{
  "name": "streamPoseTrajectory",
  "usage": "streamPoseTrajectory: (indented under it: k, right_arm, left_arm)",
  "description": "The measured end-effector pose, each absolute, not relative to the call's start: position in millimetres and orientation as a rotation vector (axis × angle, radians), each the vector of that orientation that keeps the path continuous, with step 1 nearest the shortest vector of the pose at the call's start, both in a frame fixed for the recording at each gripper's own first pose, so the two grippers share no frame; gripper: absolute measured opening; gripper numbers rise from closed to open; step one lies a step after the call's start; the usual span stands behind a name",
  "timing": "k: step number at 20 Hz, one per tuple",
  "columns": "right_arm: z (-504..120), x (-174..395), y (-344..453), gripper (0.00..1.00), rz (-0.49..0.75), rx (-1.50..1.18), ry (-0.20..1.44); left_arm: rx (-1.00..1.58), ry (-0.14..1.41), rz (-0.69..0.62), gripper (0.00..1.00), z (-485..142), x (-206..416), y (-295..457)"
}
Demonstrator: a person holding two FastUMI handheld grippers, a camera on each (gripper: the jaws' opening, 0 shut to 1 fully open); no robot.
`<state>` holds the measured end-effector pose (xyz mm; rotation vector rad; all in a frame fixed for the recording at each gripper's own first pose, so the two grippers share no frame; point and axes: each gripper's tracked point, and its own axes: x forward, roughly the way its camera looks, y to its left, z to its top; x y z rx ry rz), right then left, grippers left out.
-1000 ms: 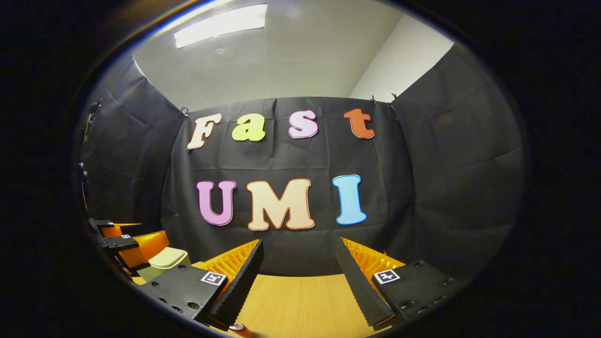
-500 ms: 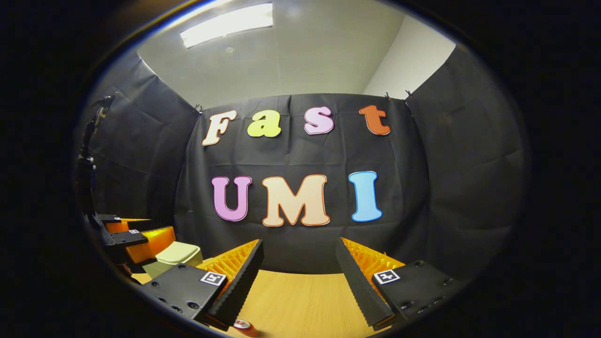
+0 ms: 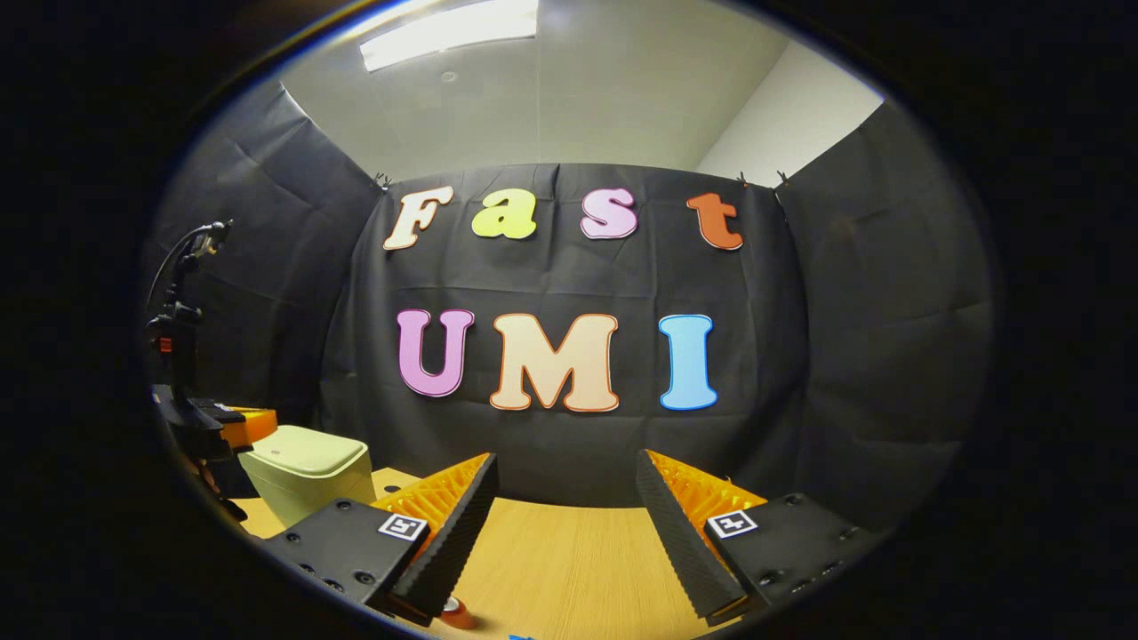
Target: Press the lid of the desktop garbage bin to open it, pick up the crumpled paper on the desktop and throw it into the bin, then pick up the pop can on the desktop and drop it into the bin, and finally close the garbage bin lid.
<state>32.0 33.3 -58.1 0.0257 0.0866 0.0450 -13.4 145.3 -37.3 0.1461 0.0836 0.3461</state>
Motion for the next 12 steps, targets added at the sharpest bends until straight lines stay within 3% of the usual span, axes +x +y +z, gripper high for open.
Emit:
streamPoseTrajectory:
  k: [10,12]
  right_arm:
    - [-80.7,26.9,32.0,0.98,0.027,-0.003,0.141]
    - [-81.8,26.5,32.2,0.98,0.030,-0.007,0.149]
  left_arm:
    - [0.184,0.266,0.442,0.00,-104.5,-11.6,207.3]
    - [0.216,0.202,0.443,0.00,-101.4,-10.9,208.3]
